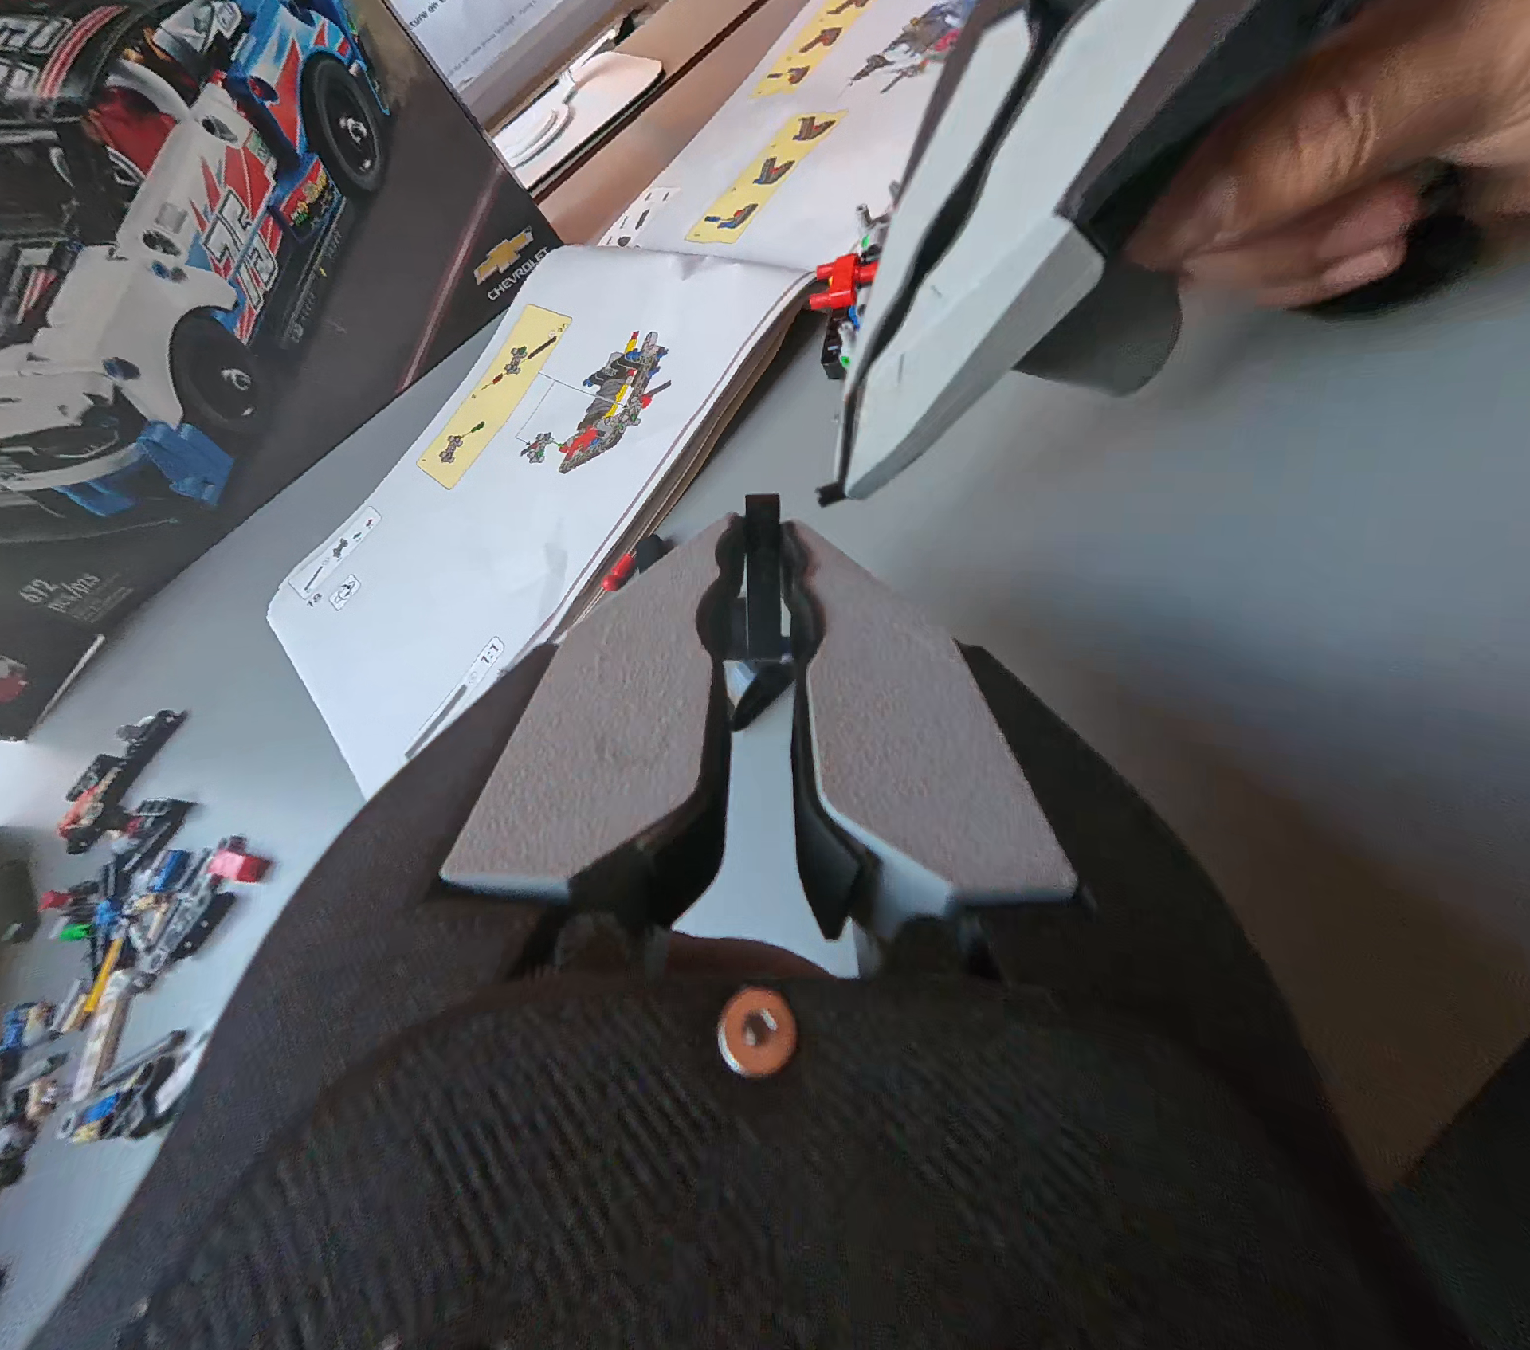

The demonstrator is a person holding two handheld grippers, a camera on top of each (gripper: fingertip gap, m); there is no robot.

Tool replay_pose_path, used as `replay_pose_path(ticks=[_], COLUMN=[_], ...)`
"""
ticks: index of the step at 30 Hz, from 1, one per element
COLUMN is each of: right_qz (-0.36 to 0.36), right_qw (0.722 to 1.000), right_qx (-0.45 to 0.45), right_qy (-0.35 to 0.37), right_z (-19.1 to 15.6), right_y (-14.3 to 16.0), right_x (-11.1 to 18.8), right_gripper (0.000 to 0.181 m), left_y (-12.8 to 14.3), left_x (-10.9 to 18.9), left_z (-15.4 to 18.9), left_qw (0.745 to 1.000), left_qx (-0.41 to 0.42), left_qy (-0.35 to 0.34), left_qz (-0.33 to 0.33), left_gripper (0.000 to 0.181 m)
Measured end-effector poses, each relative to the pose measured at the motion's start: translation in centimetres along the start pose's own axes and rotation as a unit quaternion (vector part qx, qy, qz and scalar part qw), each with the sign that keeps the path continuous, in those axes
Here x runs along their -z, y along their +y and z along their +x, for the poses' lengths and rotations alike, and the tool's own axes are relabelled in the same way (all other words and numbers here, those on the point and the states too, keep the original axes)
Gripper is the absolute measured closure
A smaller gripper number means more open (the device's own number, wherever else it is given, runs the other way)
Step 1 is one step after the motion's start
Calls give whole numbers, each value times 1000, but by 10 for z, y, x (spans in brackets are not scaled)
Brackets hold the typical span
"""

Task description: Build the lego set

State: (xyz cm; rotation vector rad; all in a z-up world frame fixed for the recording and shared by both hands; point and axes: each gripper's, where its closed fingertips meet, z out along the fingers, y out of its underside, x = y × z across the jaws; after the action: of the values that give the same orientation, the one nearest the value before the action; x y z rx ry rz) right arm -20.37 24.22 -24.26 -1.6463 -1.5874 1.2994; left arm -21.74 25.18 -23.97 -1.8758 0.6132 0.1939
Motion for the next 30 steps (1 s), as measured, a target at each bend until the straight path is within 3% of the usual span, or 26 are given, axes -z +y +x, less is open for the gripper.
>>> replay_pose_path(ticks=[13, 23, 30], right_qz=[65, 68, 57], right_qw=[992, 989, 989], right_qx=[-97, -116, -116], right_qy=[-43, -67, -72], right_z=[2, 1, 0], right_y=[-15, -17, -14], right_x=[-1, -1, -1], right_gripper=[181, 181, 181], left_y=[-8, -9, -8], left_x=[1, 1, 0], left_z=[-8, -5, 0], left_qw=[988, 986, 995], left_qx=[147, 155, 94], left_qy=[35, 50, 32], left_qz=[24, 26, 16], left_gripper=[177, 177, 177])
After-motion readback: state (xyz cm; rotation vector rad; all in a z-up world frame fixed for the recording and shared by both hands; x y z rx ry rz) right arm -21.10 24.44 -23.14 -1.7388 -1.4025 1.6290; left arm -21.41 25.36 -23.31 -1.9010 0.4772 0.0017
